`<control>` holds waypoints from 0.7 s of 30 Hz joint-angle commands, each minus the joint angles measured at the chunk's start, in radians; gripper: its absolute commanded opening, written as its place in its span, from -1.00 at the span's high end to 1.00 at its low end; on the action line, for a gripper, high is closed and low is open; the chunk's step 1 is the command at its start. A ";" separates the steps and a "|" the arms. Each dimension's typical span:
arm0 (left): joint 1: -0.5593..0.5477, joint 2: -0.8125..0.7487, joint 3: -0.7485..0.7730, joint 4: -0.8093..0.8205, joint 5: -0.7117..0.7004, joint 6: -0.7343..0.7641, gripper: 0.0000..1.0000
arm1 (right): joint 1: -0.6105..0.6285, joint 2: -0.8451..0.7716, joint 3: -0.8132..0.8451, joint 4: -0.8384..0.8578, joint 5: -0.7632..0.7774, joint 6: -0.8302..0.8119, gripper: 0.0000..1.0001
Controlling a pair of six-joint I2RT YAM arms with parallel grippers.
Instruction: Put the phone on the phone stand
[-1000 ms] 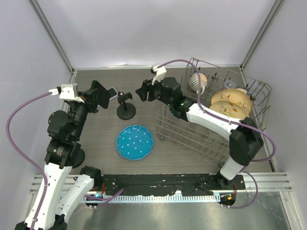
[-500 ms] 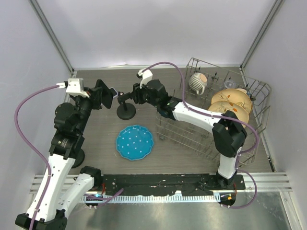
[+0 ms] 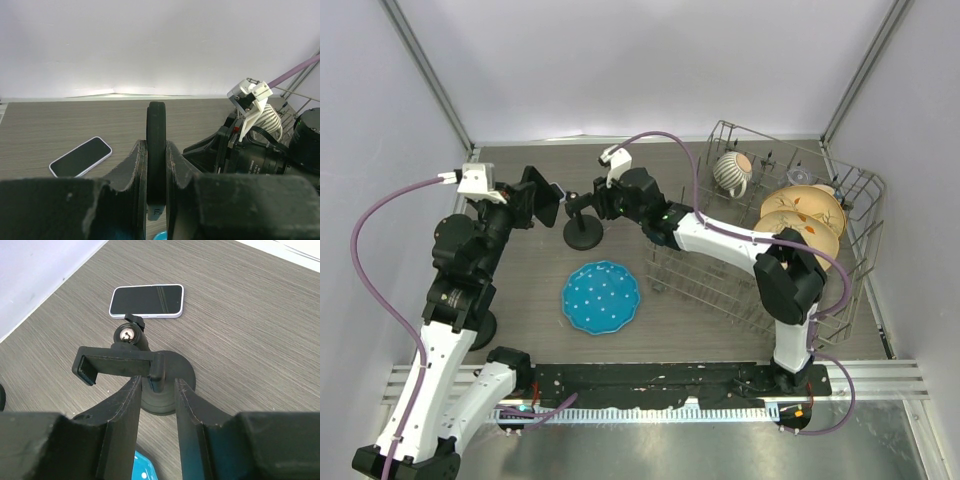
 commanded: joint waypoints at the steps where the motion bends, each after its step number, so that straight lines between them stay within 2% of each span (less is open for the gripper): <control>1: 0.003 -0.008 0.025 0.130 0.025 -0.016 1.00 | 0.005 0.014 0.057 0.033 0.002 -0.022 0.24; 12: 0.005 0.011 0.026 0.131 0.043 -0.025 0.99 | 0.005 0.049 0.079 0.067 -0.027 -0.044 0.43; 18: 0.005 0.040 0.040 0.124 0.114 -0.025 1.00 | 0.005 0.048 0.083 0.076 -0.103 -0.082 0.72; 21: 0.006 0.055 0.049 0.114 0.134 -0.025 0.99 | 0.005 0.037 0.077 0.073 -0.097 -0.096 0.93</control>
